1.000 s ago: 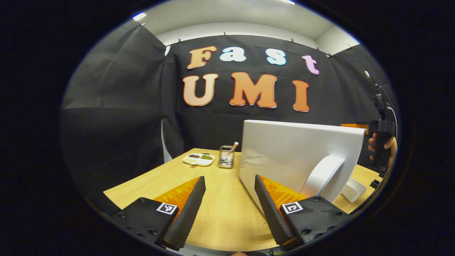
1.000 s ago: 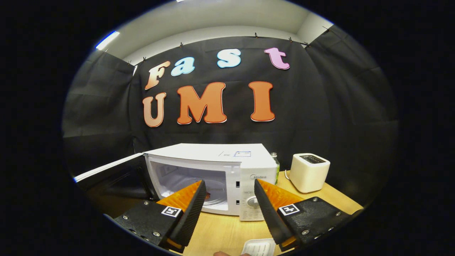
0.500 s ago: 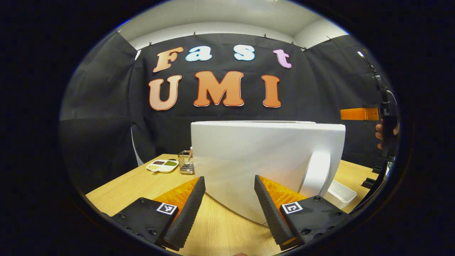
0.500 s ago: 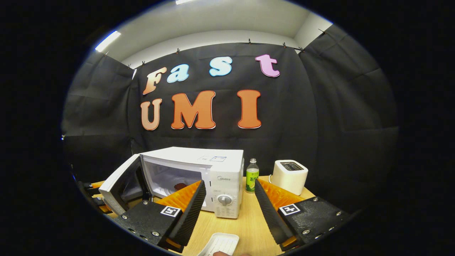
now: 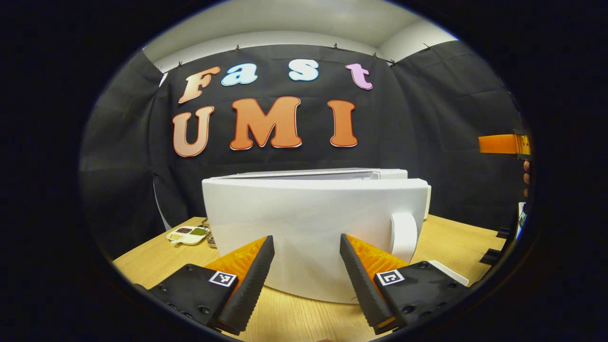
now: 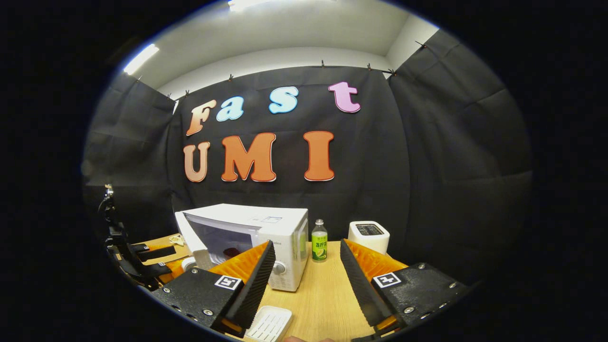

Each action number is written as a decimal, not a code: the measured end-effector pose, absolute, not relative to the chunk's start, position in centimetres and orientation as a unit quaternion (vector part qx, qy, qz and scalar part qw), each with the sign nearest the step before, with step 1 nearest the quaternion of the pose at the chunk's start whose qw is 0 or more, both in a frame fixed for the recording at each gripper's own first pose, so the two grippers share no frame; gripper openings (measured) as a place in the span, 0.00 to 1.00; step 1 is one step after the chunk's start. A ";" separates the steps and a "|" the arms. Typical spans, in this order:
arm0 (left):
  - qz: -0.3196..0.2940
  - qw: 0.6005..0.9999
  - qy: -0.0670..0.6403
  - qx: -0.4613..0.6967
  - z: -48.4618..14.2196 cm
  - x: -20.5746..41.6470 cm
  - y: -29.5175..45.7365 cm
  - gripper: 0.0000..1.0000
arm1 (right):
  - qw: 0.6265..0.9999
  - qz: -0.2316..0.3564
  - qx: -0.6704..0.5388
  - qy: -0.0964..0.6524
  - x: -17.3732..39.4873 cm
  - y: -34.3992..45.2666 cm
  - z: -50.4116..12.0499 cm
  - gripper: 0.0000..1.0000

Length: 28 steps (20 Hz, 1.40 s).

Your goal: Open the microwave oven with the left hand, put the food in, and close the microwave oven.

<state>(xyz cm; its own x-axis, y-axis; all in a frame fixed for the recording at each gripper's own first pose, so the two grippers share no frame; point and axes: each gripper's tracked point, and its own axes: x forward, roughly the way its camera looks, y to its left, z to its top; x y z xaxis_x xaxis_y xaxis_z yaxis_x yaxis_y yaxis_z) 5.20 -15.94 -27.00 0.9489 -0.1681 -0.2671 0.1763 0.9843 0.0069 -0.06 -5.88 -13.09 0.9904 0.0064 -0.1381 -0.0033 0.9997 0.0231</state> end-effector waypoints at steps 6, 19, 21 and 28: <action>-0.100 0.984 0.143 0.036 -28.0 8.8 -19.0 0.88 | 0.998 -0.004 0.011 0.064 -0.3 -7.6 -12.5 0.86; -0.107 0.977 0.182 0.033 -31.4 13.7 -22.7 0.92 | 0.998 -0.007 0.005 0.066 -0.3 -8.6 -13.3 0.86; -0.100 0.978 0.181 0.032 -31.1 13.9 -22.9 0.88 | 0.998 -0.010 0.006 0.069 -0.2 -8.8 -13.7 0.86; -0.080 0.977 0.193 0.037 -31.8 13.6 -23.1 0.71 | 0.997 -0.005 0.007 0.083 0.5 -8.3 -15.1 0.86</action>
<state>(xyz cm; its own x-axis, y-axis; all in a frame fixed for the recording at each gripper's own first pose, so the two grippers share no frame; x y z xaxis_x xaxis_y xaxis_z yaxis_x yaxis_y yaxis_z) 13.62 -23.11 -31.80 0.9124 -0.1429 -0.3836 0.1716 0.9843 0.0416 0.54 -8.29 -15.06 0.9862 -0.0097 -0.1651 0.0120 0.9998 0.0126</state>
